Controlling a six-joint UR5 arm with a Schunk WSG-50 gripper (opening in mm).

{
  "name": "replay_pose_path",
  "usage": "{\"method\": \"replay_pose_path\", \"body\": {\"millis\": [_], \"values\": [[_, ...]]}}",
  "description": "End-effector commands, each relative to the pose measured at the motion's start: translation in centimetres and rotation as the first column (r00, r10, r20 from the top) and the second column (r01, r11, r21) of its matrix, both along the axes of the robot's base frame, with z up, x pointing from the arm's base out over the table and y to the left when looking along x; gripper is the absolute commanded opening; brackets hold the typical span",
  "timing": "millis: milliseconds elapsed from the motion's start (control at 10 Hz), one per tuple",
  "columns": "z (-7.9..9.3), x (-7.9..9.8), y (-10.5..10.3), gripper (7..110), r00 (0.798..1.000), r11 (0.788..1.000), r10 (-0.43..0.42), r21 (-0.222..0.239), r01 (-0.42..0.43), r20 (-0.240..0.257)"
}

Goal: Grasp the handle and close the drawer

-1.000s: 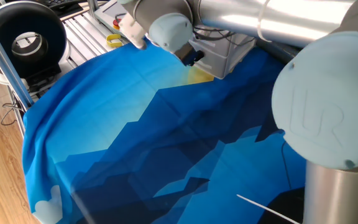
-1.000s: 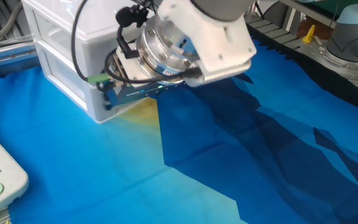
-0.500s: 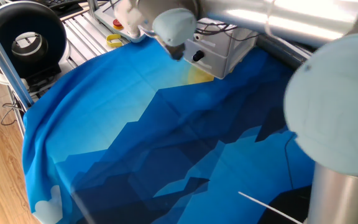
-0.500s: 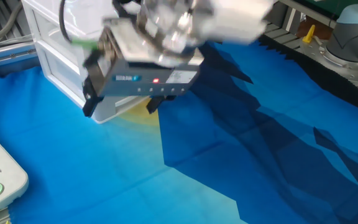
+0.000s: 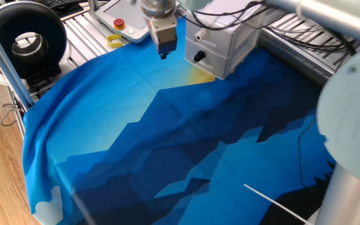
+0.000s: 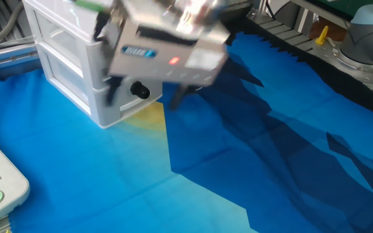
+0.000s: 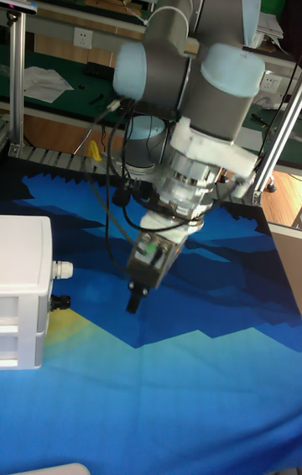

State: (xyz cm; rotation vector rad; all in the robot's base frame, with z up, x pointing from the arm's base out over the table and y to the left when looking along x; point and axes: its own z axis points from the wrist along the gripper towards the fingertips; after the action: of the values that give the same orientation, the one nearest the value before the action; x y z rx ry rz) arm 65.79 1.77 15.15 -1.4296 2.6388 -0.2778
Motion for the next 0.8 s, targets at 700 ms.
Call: {"method": "replay_pose_path", "body": {"millis": [700], "values": [[6.5, -11.8, 7.8, 7, 0.507, 0.431, -0.761, 0.268, 0.861, -0.404]]}}
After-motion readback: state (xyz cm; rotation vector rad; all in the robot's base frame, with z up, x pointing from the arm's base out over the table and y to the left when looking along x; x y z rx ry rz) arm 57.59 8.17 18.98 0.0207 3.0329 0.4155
